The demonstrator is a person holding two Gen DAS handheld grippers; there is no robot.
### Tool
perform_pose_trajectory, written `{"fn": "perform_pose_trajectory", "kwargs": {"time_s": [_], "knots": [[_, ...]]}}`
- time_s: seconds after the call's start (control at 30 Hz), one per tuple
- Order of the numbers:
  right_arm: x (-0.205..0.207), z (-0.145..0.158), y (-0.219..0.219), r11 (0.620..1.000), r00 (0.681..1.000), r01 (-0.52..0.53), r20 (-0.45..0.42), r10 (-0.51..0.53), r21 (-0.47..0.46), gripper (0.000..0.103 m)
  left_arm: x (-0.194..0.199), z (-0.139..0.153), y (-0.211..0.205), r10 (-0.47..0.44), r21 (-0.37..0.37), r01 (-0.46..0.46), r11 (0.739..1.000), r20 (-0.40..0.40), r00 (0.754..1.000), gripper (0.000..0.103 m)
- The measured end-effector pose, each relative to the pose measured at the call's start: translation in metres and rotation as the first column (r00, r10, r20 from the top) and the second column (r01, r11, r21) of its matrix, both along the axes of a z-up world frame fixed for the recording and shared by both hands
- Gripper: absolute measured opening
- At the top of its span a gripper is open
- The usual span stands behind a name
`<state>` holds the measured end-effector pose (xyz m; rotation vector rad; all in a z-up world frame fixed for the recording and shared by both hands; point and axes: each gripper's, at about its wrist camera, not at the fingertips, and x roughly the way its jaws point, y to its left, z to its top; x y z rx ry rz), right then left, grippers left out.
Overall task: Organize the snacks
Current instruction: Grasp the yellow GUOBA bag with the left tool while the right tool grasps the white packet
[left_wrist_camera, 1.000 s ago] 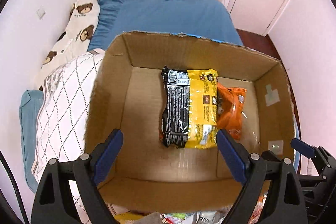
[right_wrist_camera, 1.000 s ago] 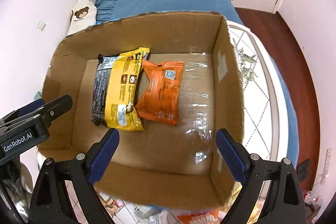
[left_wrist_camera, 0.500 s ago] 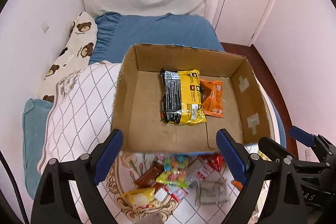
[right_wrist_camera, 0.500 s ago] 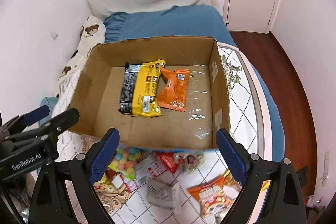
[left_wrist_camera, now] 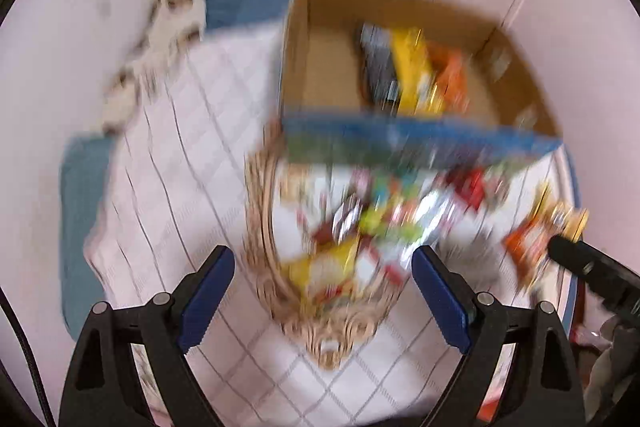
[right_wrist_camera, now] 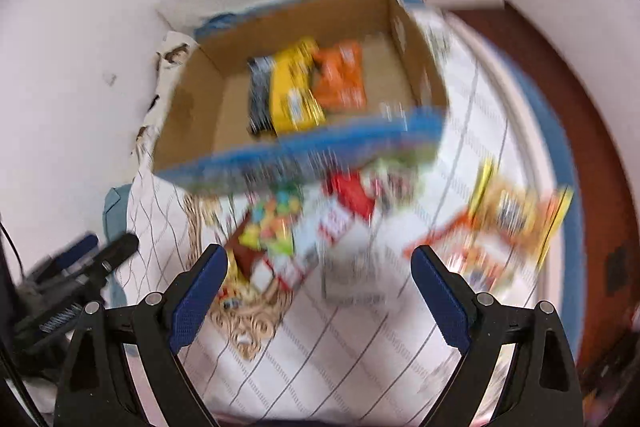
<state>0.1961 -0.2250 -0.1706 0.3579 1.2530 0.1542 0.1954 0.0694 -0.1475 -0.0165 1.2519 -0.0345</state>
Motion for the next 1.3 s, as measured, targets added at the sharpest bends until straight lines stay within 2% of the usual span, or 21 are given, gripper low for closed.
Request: {"fn": "perform_pose_trajectory", "kwargs": {"time_s": [0.07,0.13,0.23,0.33,0.43,0.47,0.5,0.57,0.6,0.67,0.7,0.73,0.8,0.87,0.9,0.93,1.07,1.1,1.13,1.2,1.3], "knots": [[-0.004,-0.024,-0.004,0.999,0.998,0.036,-0.056,-0.034,0.025,0.095,-0.001,-0.032,0.009,0.031,0.002,-0.031,1.0,-0.08,0.996,0.091],[-0.006,-0.052,-0.01,0.99,0.986,0.11,-0.135,-0.097,0.09,0.095,0.001,-0.058,0.014,0.061,-0.017,-0.064,0.998,-0.147,0.987,0.091],[-0.007,-0.088,-0.018,0.957,0.949,0.229,-0.262,-0.177,0.18,0.095,0.003,-0.095,0.018,0.114,-0.091,-0.14,0.986,-0.248,0.962,0.09],[-0.002,-0.117,-0.022,0.91,0.901,0.349,-0.346,-0.261,0.223,0.094,0.007,-0.114,0.014,0.14,-0.112,-0.179,0.977,-0.291,0.947,0.09],[0.009,-0.13,-0.019,0.893,0.877,0.404,-0.364,-0.315,0.2,0.093,0.012,-0.125,0.01,0.15,-0.11,-0.191,0.975,-0.303,0.941,0.09],[0.013,-0.134,-0.018,0.896,0.874,0.405,-0.364,-0.322,0.179,0.089,0.014,-0.129,0.008,0.155,-0.103,-0.194,0.976,-0.305,0.94,0.09],[0.018,-0.137,-0.016,0.906,0.873,0.398,-0.363,-0.325,0.147,0.081,0.016,-0.132,0.007,0.158,-0.1,-0.197,0.975,-0.306,0.939,0.09],[0.03,-0.145,-0.009,0.941,0.889,0.329,-0.361,-0.283,0.073,0.074,0.019,-0.137,0.005,0.165,-0.091,-0.201,0.975,-0.309,0.937,0.09],[0.035,-0.146,-0.003,0.962,0.903,0.269,-0.356,-0.238,0.039,0.071,0.02,-0.139,0.003,0.165,-0.09,-0.202,0.975,-0.31,0.936,0.09],[0.042,-0.143,0.018,0.997,0.941,0.071,-0.329,-0.082,-0.043,0.068,0.022,-0.142,-0.001,0.159,-0.093,-0.196,0.976,-0.31,0.937,0.09],[0.043,-0.139,0.034,0.992,0.952,-0.062,-0.305,0.027,-0.106,0.068,0.022,-0.143,-0.003,0.154,-0.088,-0.189,0.978,-0.308,0.939,0.09],[0.04,-0.135,0.049,0.967,0.95,-0.186,-0.282,0.132,-0.173,0.068,0.023,-0.144,-0.006,0.146,-0.084,-0.179,0.98,-0.304,0.941,0.09],[0.033,-0.128,0.062,0.926,0.942,-0.286,-0.249,0.225,-0.245,0.069,0.025,-0.148,-0.014,0.128,-0.081,-0.158,0.984,-0.294,0.947,0.089],[0.026,-0.121,0.064,0.924,0.947,-0.286,-0.222,0.232,-0.254,0.077,0.025,-0.15,-0.022,0.112,-0.076,-0.138,0.987,-0.278,0.954,0.074],[0.023,-0.117,0.061,0.933,0.954,-0.266,-0.208,0.218,-0.242,0.079,0.026,-0.151,-0.027,0.106,-0.067,-0.129,0.989,-0.275,0.956,0.062],[0.021,-0.115,0.058,0.944,0.958,-0.242,-0.206,0.197,-0.223,0.079,0.026,-0.152,-0.032,0.093,-0.06,-0.113,0.992,-0.271,0.958,0.059],[0.021,-0.124,0.036,0.986,0.967,-0.117,-0.238,0.087,-0.115,0.077,0.021,-0.15,-0.044,0.057,-0.042,-0.07,0.997,-0.255,0.965,0.056],[0.021,-0.128,0.035,0.99,0.966,-0.107,-0.246,0.081,-0.094,0.063,0.018,-0.149,-0.046,0.046,-0.039,-0.058,0.998,-0.261,0.964,0.056],[0.022,-0.134,0.034,0.991,0.962,-0.103,-0.263,0.077,-0.086,0.054,0.012,-0.148,-0.047,0.04,-0.037,-0.052,0.998,-0.267,0.963,0.056],[0.021,-0.137,0.033,0.99,0.958,-0.12,-0.268,0.097,-0.073,0.052,-0.003,-0.146,-0.049,0.029,-0.035,-0.041,0.999,-0.289,0.957,0.056],[0.007,-0.129,0.04,0.964,0.938,-0.247,-0.274,0.212,-0.102,0.049,-0.035,-0.152,-0.052,0.011,-0.041,-0.026,0.999,-0.338,0.941,0.056]]}}
